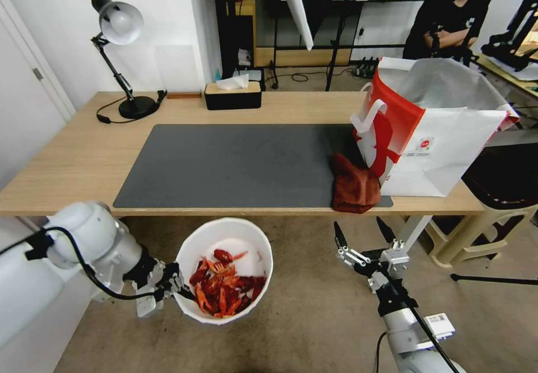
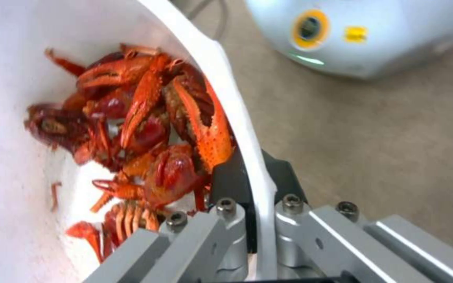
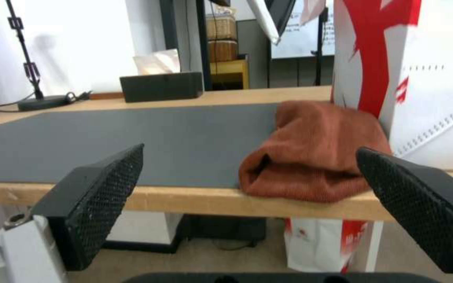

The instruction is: Sweep shrimp from table into container with towel, then put container into takeout bag.

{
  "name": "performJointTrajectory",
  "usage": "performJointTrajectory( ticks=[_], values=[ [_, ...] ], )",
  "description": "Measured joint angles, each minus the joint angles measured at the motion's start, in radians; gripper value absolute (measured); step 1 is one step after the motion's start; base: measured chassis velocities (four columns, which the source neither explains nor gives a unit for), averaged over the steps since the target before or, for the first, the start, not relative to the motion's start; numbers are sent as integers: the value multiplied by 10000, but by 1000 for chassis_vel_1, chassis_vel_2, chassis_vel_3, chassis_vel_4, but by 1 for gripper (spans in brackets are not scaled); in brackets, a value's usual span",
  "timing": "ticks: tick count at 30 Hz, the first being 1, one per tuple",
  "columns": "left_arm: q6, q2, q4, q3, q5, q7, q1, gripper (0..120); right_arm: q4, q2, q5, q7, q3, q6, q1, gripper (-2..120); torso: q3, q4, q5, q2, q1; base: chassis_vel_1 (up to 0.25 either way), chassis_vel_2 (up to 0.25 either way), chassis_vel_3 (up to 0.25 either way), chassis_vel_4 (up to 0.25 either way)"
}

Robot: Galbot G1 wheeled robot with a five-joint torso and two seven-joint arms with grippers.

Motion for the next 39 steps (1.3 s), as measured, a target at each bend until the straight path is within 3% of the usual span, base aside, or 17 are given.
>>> performJointTrajectory(
  ticks=[6,9,12,14,16,20,22,23,25,26,28,31,33,35,37,38,39],
  values=[
    [923,405,-256,-310,-2022,15,-600,0,-101,37,-31,37,-82,-14,87,100,0,0,-2,0,-1,0,0,0,0],
    [1312,551,-197,-561,-2758,-146,-728,0,-157,-32,-21,55,-181,-76,217,100,1,-4,-2,-2,0,0,0,0,0],
    [1545,585,-85,-665,-3178,-284,-957,0,-191,-100,3,56,-256,-125,320,100,0,8,-1,-2,0,0,0,0,0],
    [1831,546,85,-504,-3471,-460,-1585,0,-196,-123,10,53,-301,-160,334,100,0,-1,-2,-2,1,0,0,0,0],
    [1973,505,165,-403,-3581,-581,-1854,0,-213,-131,8,52,-334,-168,360,100,1,-7,-1,-2,2,0,0,0,0],
    [2253,313,427,-10,-3805,-919,-2487,0,-232,-116,-20,47,-428,-215,423,100,1,4,0,-2,1,0,0,0,0],
    [2427,-106,860,670,-3933,-1278,-3276,0,-229,-52,-59,38,-465,-248,402,100,1,2,-1,-2,2,0,0,0,0],
    [2427,-106,860,670,-3933,-1278,-3276,0,-229,-52,-59,38,-465,-248,402,100,1,2,-1,-2,2,0,0,0,0],
    [2524,-539,1326,1513,-4099,-1678,-4003,0,-229,-15,-102,31,-473,-258,379,100,1,-3,-1,-2,3,0,0,0,0],
    [2524,-539,1326,1513,-4099,-1678,-4003,0,-229,-15,-102,31,-473,-258,379,100,1,-3,-1,-2,3,0,0,0,0],
    [2591,-1032,1802,2223,-4115,-1998,-4597,0,-275,58,-185,25,-503,-254,345,100,1,-4,0,-2,3,0,0,0,0],
    [2615,-1234,1976,2422,-4057,-2082,-4776,0,-298,89,-222,23,-512,-245,329,100,1,-3,-2,-2,3,0,0,0,0],
    [2609,-1986,2584,2988,-3569,-2274,-5448,0,-347,211,-340,16,-553,-208,286,100,2,-5,-1,-2,3,0,0,0,0],
    [2599,-2082,2666,3053,-3499,-2281,-5540,0,-353,224,-353,16,-553,-205,277,100,2,-8,0,-3,3,0,0,0,0],
    [2579,-2481,3160,3447,-3358,-2321,-5970,0,-356,296,-419,15,-564,-193,276,100,1,14,0,-2,0,0,0,0,0],
    [2579,-2481,3160,3447,-3358,-2321,-5970,0,-356,296,-419,15,-564,-193,276,100,1,14,0,-2,0,0,0,0,0],
    [2554,-2818,3497,3708,-3285,-2358,-6463,0,-357,343,-443,13,-567,-193,273,100,2,1,-12,-2,2,0,0,0,0]
  ],
)
